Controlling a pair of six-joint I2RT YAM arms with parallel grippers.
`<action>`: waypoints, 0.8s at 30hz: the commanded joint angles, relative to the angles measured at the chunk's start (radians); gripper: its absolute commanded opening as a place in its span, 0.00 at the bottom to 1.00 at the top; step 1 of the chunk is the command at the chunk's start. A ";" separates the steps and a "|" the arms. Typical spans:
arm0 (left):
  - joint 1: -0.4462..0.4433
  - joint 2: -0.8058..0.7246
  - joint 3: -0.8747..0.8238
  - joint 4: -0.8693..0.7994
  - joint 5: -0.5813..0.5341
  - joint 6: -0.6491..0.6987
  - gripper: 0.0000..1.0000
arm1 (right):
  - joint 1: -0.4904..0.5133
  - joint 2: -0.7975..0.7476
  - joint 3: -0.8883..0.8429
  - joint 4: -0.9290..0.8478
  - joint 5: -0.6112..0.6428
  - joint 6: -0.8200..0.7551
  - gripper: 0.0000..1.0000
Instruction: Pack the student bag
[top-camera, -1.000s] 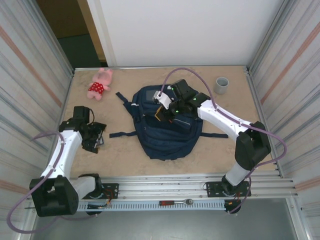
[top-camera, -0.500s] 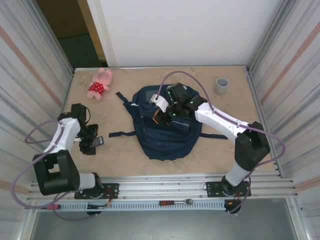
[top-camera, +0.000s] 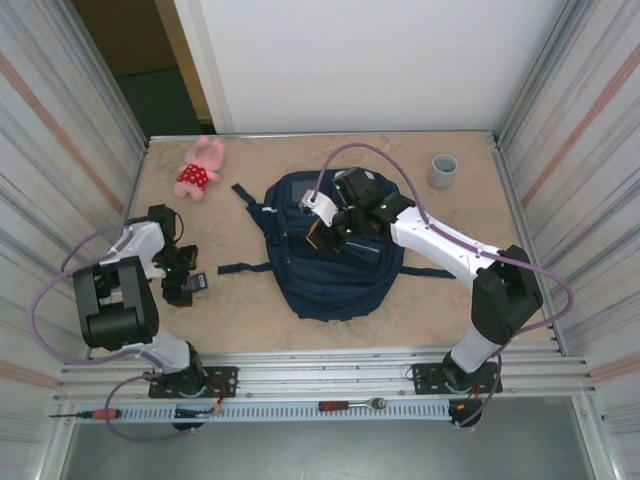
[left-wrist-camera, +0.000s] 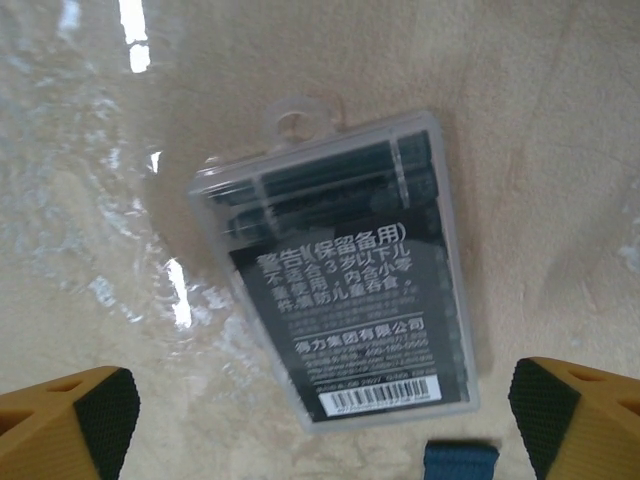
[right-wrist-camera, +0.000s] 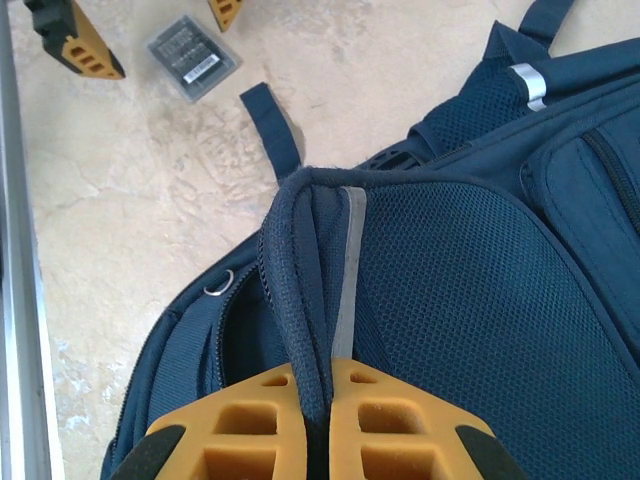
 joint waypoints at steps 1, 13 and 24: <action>0.010 0.037 0.026 0.035 -0.030 0.026 0.99 | 0.016 -0.061 -0.012 -0.003 -0.022 0.017 0.00; 0.009 0.087 -0.024 0.050 -0.022 0.000 0.83 | 0.017 -0.071 -0.015 -0.021 0.010 0.023 0.00; 0.007 -0.004 -0.024 -0.022 -0.023 0.007 0.63 | 0.013 -0.101 -0.018 -0.020 0.018 0.038 0.00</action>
